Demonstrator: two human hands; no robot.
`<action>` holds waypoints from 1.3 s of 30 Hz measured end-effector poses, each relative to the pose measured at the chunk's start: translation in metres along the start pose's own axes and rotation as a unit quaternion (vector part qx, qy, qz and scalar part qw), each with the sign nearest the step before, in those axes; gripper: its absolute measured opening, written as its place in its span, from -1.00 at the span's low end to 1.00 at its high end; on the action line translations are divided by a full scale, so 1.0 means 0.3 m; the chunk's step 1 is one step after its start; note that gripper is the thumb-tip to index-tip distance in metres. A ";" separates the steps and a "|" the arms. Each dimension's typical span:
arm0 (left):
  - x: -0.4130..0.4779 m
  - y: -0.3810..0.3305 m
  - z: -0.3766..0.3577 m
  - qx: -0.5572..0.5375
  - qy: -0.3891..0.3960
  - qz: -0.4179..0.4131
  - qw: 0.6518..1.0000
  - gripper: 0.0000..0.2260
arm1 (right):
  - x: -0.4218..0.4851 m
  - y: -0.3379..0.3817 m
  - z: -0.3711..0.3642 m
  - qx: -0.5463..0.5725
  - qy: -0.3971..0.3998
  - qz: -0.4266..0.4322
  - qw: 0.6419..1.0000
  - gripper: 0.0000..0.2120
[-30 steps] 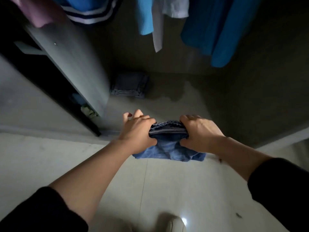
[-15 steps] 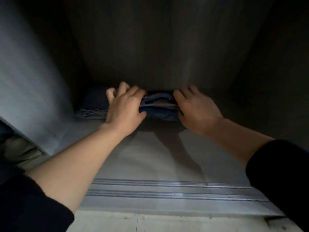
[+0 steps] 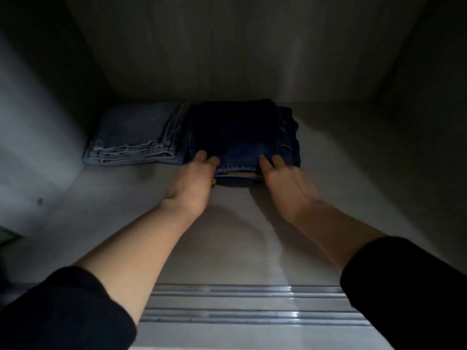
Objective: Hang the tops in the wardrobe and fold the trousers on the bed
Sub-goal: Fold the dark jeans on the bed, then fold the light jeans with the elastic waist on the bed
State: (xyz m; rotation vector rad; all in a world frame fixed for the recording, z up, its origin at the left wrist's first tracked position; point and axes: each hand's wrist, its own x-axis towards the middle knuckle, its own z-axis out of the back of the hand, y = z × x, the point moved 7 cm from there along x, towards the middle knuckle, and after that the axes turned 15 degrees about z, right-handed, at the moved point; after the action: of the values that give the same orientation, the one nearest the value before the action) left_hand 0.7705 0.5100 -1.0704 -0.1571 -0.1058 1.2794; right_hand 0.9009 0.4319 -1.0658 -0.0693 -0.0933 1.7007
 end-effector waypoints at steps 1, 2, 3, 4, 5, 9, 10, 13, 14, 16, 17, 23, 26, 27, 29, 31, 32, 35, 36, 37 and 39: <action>0.028 0.001 -0.027 0.013 0.015 0.009 1.000 -0.57 | 0.018 -0.008 -0.022 0.016 0.007 -0.005 1.000 -0.36; 0.052 0.004 -0.054 0.035 0.026 0.015 0.999 -0.50 | 0.034 -0.012 -0.039 0.033 0.011 -0.007 0.999 -0.33; 0.072 0.009 -0.078 0.059 0.030 0.020 0.998 -0.43 | 0.051 -0.015 -0.053 0.048 0.017 -0.006 0.999 -0.32; 0.089 0.015 -0.098 0.078 0.030 0.023 0.996 -0.37 | 0.071 -0.015 -0.064 0.060 0.022 -0.005 0.998 -0.31; 0.104 0.019 -0.109 0.086 0.026 0.022 0.996 -0.34 | 0.092 -0.016 -0.072 0.066 0.029 -0.003 0.997 -0.31; 0.140 0.028 -0.120 0.062 0.049 0.003 0.997 -0.28 | 0.154 -0.048 -0.072 0.096 0.049 -0.017 0.994 -0.33; 0.136 0.028 -0.116 0.054 0.066 0.001 0.996 -0.28 | 0.154 -0.057 -0.076 0.113 0.056 -0.023 0.992 -0.31; 0.095 0.034 -0.112 0.026 0.120 0.005 0.992 -0.34 | 0.124 -0.056 -0.086 0.158 0.070 -0.026 0.985 -0.24; 0.077 0.039 -0.113 0.017 0.132 0.005 0.991 -0.37 | 0.103 -0.049 -0.084 0.163 0.071 -0.025 0.984 -0.23; 0.046 0.066 -0.103 0.006 0.130 0.013 0.991 -0.42 | 0.049 -0.026 -0.091 0.165 0.080 -0.024 0.983 -0.23; 0.036 0.086 -0.092 -0.002 0.120 0.027 0.992 -0.43 | 0.020 -0.012 -0.100 0.170 0.085 -0.022 0.981 -0.24; -0.052 0.079 -0.038 -0.037 0.104 0.029 0.993 -0.53 | -0.145 0.024 -0.090 0.222 0.098 -0.050 0.969 -0.34; -0.169 -0.008 0.048 -0.056 0.097 0.004 0.994 -0.56 | -0.245 0.025 0.025 0.268 0.059 -0.106 0.956 -0.43; -0.218 -0.045 0.094 -0.059 0.100 -0.001 0.993 -0.56 | -0.297 0.028 0.080 0.284 0.055 -0.121 0.950 -0.45; -0.331 -0.134 0.206 -0.066 0.116 -0.017 0.991 -0.58 | -0.420 0.036 0.209 0.303 0.055 -0.142 0.941 -0.46; -0.447 -0.239 0.342 -0.062 0.141 -0.042 0.987 -0.60 | -0.553 0.024 0.363 0.312 0.061 -0.164 0.934 -0.43; -0.505 -0.297 0.422 -0.056 0.154 -0.058 0.985 -0.60 | -0.619 0.011 0.448 0.311 0.068 -0.177 0.931 -0.41; -0.670 -0.477 0.700 -0.057 0.183 -0.098 0.976 -0.61 | -0.818 -0.044 0.750 0.303 0.083 -0.227 0.922 -0.37; -0.723 -0.532 0.799 -0.063 0.190 -0.108 0.974 -0.62 | -0.881 -0.061 0.861 0.301 0.085 -0.244 0.918 -0.37; -0.776 -0.583 0.898 -0.067 0.198 -0.117 0.971 -0.64 | -0.943 -0.076 0.975 0.300 0.086 -0.259 0.914 -0.37; -0.884 -0.682 1.093 -0.067 0.219 -0.135 0.964 -0.65 | -1.074 -0.105 1.207 0.304 0.084 -0.294 0.902 -0.39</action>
State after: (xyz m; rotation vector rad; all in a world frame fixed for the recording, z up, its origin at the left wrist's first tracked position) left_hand 0.8337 0.2178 -0.7093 -0.5224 0.1629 0.9410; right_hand 0.9381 0.1089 -0.7050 0.2575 0.5046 1.0482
